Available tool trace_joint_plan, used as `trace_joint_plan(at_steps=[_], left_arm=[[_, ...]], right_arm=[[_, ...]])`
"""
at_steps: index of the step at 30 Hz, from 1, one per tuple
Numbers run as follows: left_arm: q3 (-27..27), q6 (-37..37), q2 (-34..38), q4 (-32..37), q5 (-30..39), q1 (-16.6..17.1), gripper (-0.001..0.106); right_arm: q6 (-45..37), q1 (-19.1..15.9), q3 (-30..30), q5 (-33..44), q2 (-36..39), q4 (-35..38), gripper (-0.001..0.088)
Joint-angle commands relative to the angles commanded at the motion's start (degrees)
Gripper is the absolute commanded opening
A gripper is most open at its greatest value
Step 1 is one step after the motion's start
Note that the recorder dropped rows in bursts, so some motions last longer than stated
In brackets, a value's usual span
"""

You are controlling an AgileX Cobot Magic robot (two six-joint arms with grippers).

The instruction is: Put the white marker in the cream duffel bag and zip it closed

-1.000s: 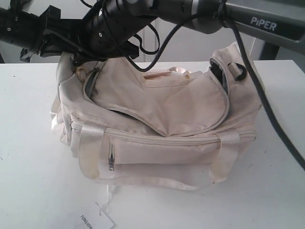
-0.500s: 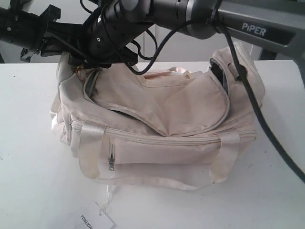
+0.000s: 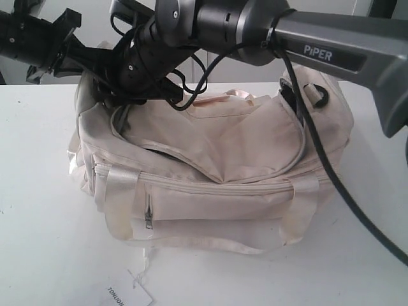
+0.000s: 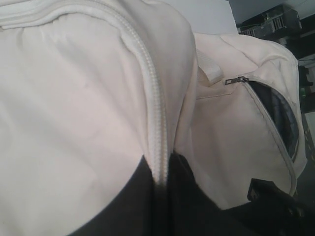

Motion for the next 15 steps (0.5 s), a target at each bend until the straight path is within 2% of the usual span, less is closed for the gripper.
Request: trace_joint_plan(at_steps=[3,10,15], left_arm=[[0.0,0.0,0.0,0.5,0.0,0.0,0.0],[0.0,0.0,0.0,1.0,0.1,0.0,0.0],[0.0,0.3,0.0,5.1,-0.6,0.0,0.0]], right_arm=[[-0.1,0.0,0.0,0.3,0.0,0.0,-0.0002],[-1.7,0.0,0.0,1.7,-2.1,-0.6,0.0],[-1.8,-0.1,0.0,3.0,-4.6,-5.5,0.0]])
